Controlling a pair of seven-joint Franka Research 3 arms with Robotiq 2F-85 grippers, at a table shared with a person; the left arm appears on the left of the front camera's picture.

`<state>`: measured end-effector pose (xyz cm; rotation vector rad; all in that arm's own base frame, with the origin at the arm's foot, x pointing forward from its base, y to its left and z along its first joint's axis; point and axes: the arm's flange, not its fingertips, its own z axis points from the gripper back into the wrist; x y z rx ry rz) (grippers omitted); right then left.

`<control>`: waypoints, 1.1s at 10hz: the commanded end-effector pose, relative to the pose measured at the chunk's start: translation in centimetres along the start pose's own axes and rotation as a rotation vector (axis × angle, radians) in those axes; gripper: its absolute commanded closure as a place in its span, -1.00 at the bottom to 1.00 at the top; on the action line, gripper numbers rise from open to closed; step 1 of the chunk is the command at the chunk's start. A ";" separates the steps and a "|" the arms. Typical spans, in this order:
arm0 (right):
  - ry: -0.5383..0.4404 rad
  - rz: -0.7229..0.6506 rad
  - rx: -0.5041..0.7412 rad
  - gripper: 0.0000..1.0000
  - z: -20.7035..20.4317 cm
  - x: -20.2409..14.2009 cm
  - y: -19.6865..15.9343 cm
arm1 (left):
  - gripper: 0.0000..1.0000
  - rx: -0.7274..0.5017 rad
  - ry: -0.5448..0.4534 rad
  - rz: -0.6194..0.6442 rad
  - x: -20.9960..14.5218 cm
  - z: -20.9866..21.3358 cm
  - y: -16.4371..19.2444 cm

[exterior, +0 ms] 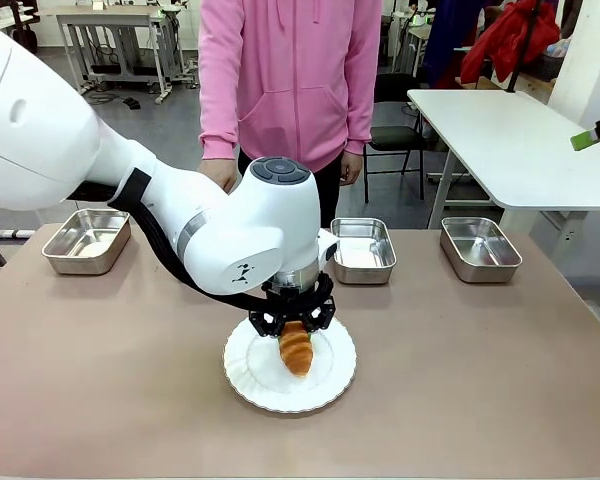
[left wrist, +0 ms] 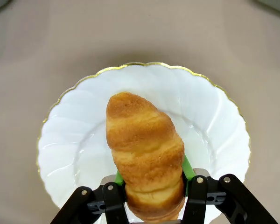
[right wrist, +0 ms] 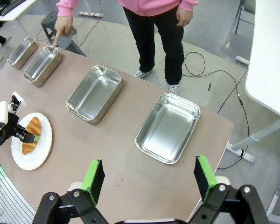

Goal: Place the bread in the container.
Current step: Place the Butter Roll into the Airtight Container indicated by the human.

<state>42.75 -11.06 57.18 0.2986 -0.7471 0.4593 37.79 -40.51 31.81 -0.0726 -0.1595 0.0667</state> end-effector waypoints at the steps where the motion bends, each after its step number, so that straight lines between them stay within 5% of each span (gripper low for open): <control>1: -0.013 -0.003 0.014 -1.00 0.0 0.0 -0.1 | 0.09 0.024 -0.066 -0.036 2.3 3.8 2.3; 6: -0.013 -0.003 0.014 -1.00 0.0 0.0 -0.1 | 0.09 -0.092 -0.074 -0.144 12.3 11.1 10.8; 11: -0.013 -0.003 0.014 -1.00 0.0 0.0 -0.1 | 0.09 -0.091 -0.047 -0.262 21.0 10.7 18.3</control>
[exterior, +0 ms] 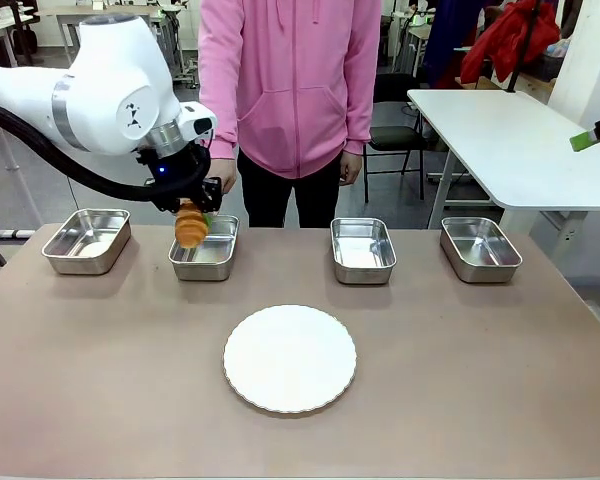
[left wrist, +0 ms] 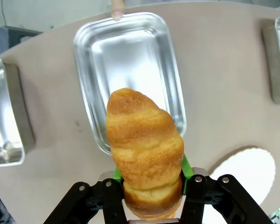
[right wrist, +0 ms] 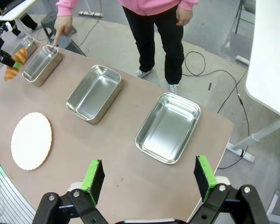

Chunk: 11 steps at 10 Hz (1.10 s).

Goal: Place the bread in the container.
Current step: Place the Butter Roll into the Airtight Container indicated by the human.

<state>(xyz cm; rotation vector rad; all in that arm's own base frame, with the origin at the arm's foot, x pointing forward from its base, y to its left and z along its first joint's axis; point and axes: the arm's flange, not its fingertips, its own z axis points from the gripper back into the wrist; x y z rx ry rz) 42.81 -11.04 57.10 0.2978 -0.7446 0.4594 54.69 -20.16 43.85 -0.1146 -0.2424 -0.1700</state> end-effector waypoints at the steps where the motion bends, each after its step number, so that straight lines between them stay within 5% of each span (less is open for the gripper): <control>1: -0.015 -0.003 0.014 -1.00 0.1 0.0 -0.1 | 0.09 -0.052 0.015 -0.032 1.8 -0.7 1.6; 11: -0.015 -0.003 0.014 -1.00 0.1 0.0 -0.1 | 0.09 -0.042 0.008 -0.037 6.1 -6.4 3.7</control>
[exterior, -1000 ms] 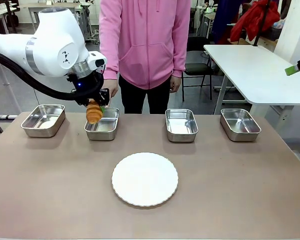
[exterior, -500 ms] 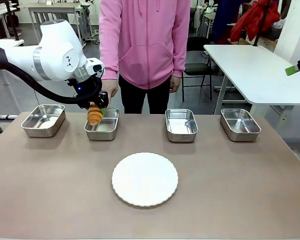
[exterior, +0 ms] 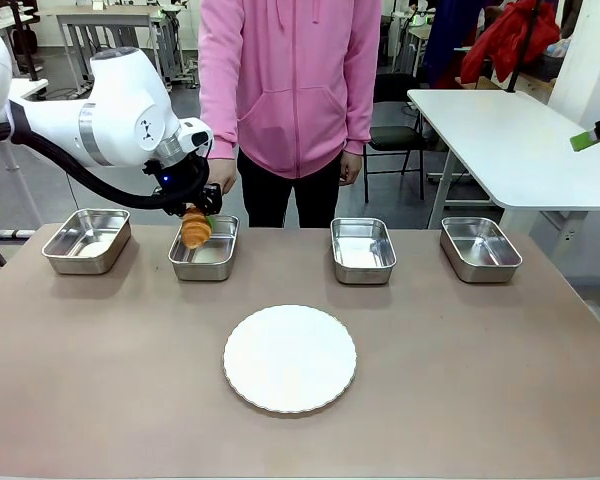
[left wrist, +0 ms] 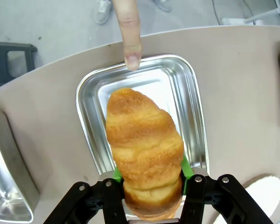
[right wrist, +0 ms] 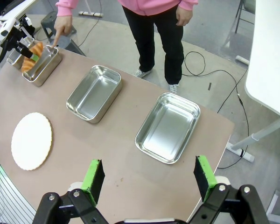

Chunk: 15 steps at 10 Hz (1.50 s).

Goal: Place the bread in the container.
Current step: Place the Butter Roll into the Airtight Container indicated by the human.

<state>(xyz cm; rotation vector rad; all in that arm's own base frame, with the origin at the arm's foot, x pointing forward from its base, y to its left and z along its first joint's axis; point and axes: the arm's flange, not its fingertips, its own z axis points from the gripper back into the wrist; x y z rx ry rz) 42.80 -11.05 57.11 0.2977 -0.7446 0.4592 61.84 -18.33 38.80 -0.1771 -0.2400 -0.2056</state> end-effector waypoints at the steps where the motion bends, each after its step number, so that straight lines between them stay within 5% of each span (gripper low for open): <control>1: -0.015 -0.002 0.014 -1.00 0.1 0.0 -0.1 | 0.09 0.020 0.014 -0.007 1.0 -0.4 0.2; 3: -0.015 -0.002 0.014 -1.00 0.1 0.0 -0.1 | 0.09 0.009 0.001 -0.004 1.2 -0.5 0.1; 4: -0.015 -0.002 0.014 -1.00 0.1 0.0 -0.1 | -1.00 0.007 -0.005 -0.021 1.1 -0.7 -0.1; 15: -0.015 -0.002 0.014 -1.00 0.1 0.0 -0.1 | -1.00 -0.003 0.006 -0.013 0.8 -1.0 -0.6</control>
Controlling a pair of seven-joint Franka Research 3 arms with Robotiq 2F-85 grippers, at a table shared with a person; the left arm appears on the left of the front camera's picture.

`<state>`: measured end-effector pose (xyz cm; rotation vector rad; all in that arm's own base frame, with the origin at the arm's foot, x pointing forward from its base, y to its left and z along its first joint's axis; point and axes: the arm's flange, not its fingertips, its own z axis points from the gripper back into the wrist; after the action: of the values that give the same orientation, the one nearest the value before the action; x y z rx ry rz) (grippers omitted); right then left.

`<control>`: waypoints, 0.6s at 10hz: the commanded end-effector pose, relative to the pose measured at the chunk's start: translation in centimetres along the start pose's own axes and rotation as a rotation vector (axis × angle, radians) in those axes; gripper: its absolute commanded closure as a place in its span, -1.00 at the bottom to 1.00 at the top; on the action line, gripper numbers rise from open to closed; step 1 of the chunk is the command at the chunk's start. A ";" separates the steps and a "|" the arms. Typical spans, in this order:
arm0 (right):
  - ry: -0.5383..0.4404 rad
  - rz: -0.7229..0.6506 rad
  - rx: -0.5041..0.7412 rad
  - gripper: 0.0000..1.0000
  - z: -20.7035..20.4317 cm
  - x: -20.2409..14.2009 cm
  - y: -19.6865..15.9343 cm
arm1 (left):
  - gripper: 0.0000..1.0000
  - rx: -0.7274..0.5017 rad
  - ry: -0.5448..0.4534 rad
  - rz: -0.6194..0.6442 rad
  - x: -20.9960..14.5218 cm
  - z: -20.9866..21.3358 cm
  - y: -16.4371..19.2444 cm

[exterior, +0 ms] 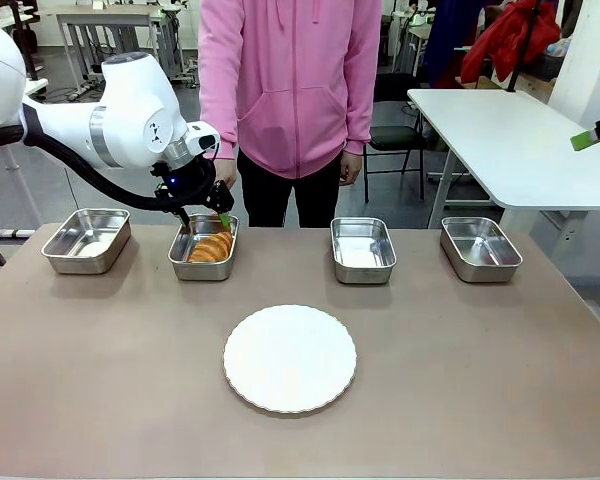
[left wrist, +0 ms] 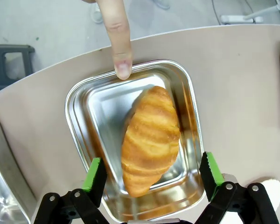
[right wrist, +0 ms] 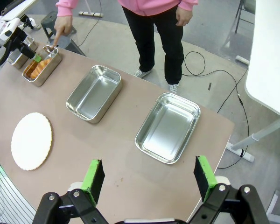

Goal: Place the bread in the container.
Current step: Place the Butter Roll into the Airtight Container indicated by the human.

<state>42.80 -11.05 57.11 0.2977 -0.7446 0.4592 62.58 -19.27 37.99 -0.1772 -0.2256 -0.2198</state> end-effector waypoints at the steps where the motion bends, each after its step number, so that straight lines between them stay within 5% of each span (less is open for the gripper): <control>1: -0.015 -0.002 0.014 -1.00 0.1 0.0 -0.1 | -1.00 0.000 0.000 0.000 0.0 0.0 0.0; 6: -0.015 -0.002 0.014 -1.00 0.1 0.0 -0.1 | -1.00 0.064 -0.140 -0.028 -7.0 8.3 -6.3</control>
<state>42.80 -11.05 57.13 0.2975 -0.7449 0.4593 56.20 -22.58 44.77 -0.1643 -0.3404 -0.2527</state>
